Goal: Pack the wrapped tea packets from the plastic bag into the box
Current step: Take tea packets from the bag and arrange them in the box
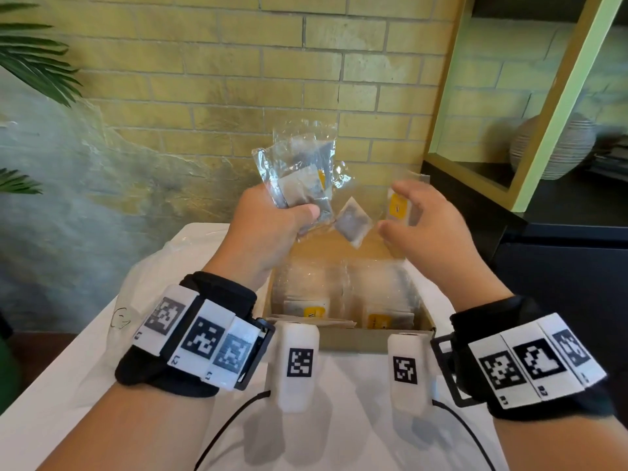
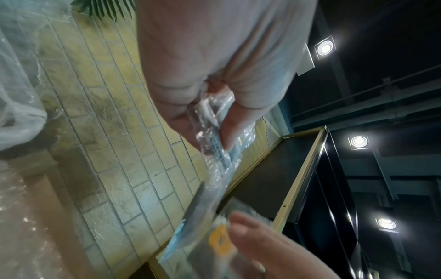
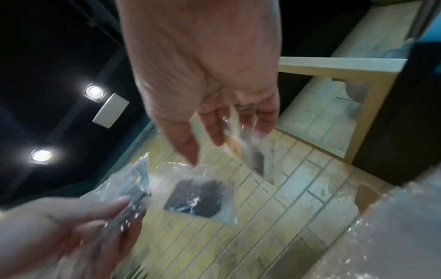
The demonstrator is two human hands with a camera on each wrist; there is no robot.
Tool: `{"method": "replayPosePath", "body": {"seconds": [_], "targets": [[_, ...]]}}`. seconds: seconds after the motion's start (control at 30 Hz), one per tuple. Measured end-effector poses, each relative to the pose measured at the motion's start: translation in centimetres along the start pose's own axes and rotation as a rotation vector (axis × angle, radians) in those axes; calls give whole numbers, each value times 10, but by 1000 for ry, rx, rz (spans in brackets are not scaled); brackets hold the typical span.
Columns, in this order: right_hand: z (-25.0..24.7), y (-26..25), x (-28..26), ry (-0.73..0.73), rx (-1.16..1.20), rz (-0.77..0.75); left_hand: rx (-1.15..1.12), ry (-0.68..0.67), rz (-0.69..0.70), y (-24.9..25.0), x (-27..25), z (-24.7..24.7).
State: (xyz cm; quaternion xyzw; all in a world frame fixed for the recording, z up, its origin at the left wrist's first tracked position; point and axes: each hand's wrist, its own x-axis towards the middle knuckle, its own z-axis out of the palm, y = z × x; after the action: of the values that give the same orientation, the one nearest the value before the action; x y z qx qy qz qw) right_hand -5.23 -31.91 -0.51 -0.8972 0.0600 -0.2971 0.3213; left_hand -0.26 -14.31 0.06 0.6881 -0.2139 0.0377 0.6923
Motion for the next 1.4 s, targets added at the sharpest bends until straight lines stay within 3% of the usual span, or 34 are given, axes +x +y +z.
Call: {"method": "replayPosePath", "body": {"seconds": [0.17, 0.3, 0.43, 0.63, 0.8, 0.97, 1.3, 1.4], "targets": [[14, -19, -10, -163, -122, -205, -131, -71, -10, 3, -5, 8], [27, -18, -11, -88, -113, -220, -249, -170, -10, 5, -8, 12], [29, -12, -8, -4, -30, -168, -354, -193, -25, 7, -7, 10], [17, -4, -7, 108, 179, -31, -382, -116, -40, 4, -2, 5], [11, 8, 2, 229, 312, -8, -326, 4, -104, -4, 3, 1], [6, 12, 6, 299, 338, -19, -149, 74, -58, -8, 4, 1], [2, -2, -1, 284, 352, -52, 60, -71, 57, 2, -10, 18], [1, -6, -2, 291, 369, -66, 34, -110, -9, -1, -9, 19]]}}
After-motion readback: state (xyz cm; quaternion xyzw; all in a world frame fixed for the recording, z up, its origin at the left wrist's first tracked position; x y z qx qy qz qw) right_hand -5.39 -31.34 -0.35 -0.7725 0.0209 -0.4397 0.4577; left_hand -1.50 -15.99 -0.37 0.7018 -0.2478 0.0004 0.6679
